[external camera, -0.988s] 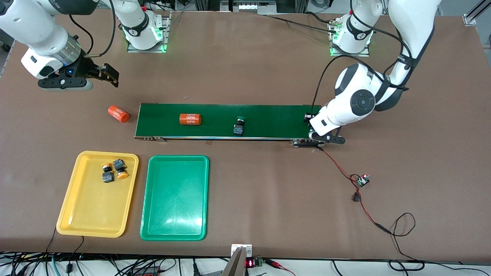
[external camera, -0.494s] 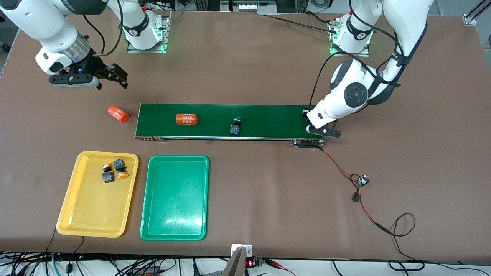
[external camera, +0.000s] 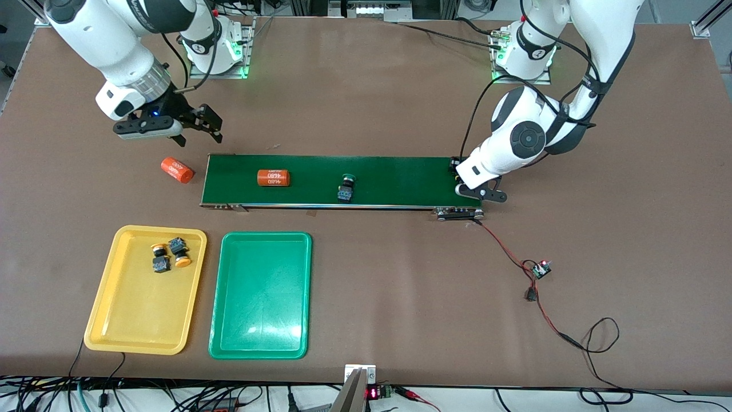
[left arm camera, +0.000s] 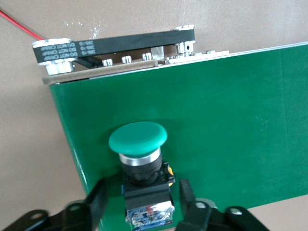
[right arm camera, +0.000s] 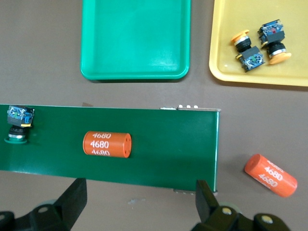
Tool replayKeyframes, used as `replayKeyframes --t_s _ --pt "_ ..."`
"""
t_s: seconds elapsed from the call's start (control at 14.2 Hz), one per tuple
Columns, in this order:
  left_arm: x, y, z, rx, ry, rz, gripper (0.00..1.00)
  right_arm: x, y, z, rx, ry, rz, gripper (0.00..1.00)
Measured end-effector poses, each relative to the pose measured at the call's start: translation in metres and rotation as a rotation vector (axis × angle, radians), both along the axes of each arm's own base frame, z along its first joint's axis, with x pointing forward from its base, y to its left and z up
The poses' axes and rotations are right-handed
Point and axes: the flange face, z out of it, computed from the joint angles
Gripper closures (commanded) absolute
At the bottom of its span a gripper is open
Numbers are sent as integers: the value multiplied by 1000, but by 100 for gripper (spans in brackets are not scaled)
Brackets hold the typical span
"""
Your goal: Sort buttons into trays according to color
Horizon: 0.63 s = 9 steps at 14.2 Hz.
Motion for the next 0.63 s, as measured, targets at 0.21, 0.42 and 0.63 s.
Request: replayKeyframes --t_s 0.21,0.42,0.63 --pt "9 1 30 8 -47 2 0 1 18 -17 5 -20 -16 0" --pt "22 7 98 43 -105 11 0 -1 41 -29 13 -22 -37 0" --pt "54 61 172 87 -110 114 0 0 51 -38 20 -26 -45 0"
